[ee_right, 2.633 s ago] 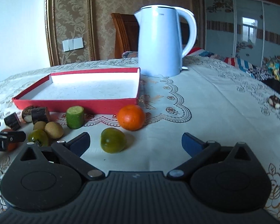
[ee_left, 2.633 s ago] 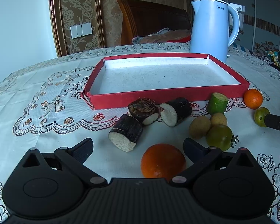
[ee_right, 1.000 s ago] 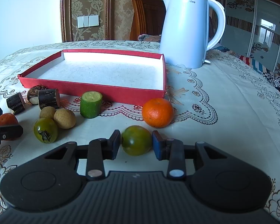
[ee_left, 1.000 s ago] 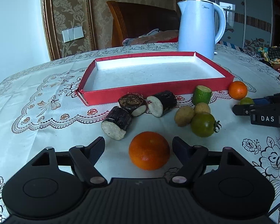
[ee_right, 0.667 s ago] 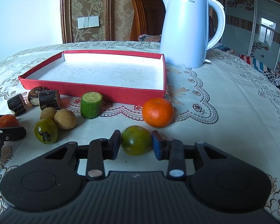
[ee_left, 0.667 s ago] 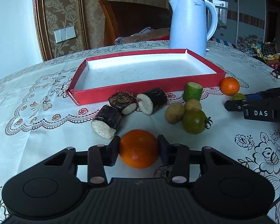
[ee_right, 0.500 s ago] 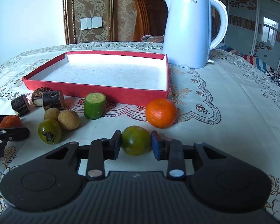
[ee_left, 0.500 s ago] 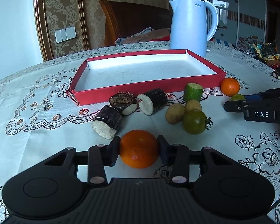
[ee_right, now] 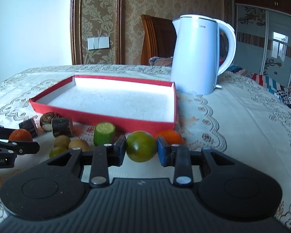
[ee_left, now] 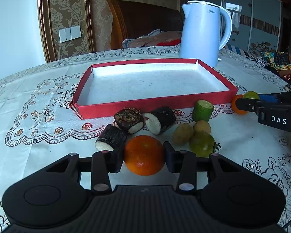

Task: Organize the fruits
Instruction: 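Carry the green citrus in the right tool into the tray while the left carries the orange, then open the right tool releasing the citrus while the left tool releases the orange, then withdraw, then move the left tool toward the eggplant slices while the right tool approaches the large orange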

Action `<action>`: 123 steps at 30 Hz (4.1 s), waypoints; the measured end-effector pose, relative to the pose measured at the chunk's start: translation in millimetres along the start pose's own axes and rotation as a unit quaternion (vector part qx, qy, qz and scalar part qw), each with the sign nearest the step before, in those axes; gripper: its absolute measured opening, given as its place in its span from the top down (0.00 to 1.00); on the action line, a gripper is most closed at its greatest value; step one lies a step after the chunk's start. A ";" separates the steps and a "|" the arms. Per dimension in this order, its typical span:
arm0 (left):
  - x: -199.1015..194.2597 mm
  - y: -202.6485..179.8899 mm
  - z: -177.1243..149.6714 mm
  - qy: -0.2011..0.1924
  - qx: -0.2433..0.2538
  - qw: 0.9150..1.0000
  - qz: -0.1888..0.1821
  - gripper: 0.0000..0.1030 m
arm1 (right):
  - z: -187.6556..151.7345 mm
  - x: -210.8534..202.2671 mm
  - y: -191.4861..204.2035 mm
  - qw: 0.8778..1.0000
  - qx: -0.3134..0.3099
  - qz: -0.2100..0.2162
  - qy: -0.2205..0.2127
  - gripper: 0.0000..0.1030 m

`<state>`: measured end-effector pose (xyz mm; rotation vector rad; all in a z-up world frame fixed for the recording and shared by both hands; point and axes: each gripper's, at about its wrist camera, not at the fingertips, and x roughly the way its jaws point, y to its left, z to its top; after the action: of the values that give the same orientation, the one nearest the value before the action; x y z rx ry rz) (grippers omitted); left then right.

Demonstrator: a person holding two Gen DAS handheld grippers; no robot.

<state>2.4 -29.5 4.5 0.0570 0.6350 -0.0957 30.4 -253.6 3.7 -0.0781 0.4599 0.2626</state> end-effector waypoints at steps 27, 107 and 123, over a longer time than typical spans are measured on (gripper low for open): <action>101.5 11.6 91.3 0.008 -0.059 0.997 0.050 0.60 | 64.1 125.7 5.5 0.998 0.031 -0.006 0.061 0.69; 24.2 47.9 21.2 -0.064 -0.101 0.989 0.090 0.21 | 33.3 102.7 11.8 0.999 0.034 0.009 0.027 0.00; 18.8 45.2 10.8 -0.056 -0.087 0.990 0.093 0.21 | 23.3 75.3 9.9 0.999 0.033 0.011 0.012 0.00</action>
<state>28.6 13.2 3.1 -0.0568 0.5204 0.1360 102.7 -223.5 -9.4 -0.0113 0.4940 0.2688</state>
